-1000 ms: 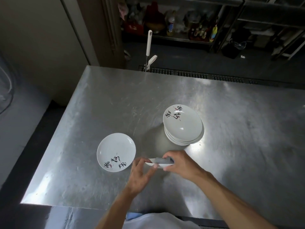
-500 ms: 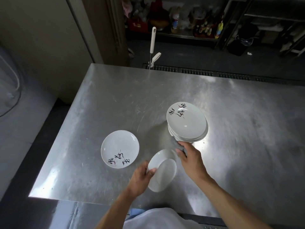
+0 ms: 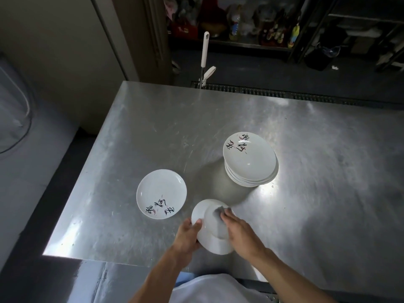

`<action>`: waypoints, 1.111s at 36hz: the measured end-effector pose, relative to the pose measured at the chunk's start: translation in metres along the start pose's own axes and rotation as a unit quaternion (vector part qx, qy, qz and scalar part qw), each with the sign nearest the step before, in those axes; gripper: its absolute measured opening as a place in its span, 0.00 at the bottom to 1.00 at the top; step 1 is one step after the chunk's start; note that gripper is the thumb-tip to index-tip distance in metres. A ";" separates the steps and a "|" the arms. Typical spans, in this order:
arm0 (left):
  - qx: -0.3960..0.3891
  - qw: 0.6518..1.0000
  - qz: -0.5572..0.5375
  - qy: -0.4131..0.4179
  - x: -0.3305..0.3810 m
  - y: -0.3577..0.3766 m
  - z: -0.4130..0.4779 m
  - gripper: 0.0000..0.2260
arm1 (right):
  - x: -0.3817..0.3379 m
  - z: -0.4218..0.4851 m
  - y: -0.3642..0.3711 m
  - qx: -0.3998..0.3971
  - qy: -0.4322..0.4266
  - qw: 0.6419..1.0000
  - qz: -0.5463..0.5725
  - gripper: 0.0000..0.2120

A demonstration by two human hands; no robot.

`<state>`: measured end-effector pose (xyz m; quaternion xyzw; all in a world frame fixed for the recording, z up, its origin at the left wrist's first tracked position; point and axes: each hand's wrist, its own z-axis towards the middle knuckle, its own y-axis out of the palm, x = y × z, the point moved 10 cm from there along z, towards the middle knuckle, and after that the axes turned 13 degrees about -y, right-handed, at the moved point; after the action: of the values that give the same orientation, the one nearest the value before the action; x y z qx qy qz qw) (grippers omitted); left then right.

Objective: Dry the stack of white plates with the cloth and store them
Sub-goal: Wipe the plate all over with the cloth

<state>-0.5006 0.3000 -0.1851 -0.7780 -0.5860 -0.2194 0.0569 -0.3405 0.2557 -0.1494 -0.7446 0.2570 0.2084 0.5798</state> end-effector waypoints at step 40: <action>-0.068 0.994 0.079 -0.011 -0.002 0.004 -0.009 0.14 | -0.017 0.040 -0.011 0.031 -0.041 0.997 0.054 0.33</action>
<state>-0.4996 0.2935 -0.1772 -0.8264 -0.5068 -0.2448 0.0149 -0.3476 0.2993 -0.1405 -0.7023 0.2796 0.2617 0.6002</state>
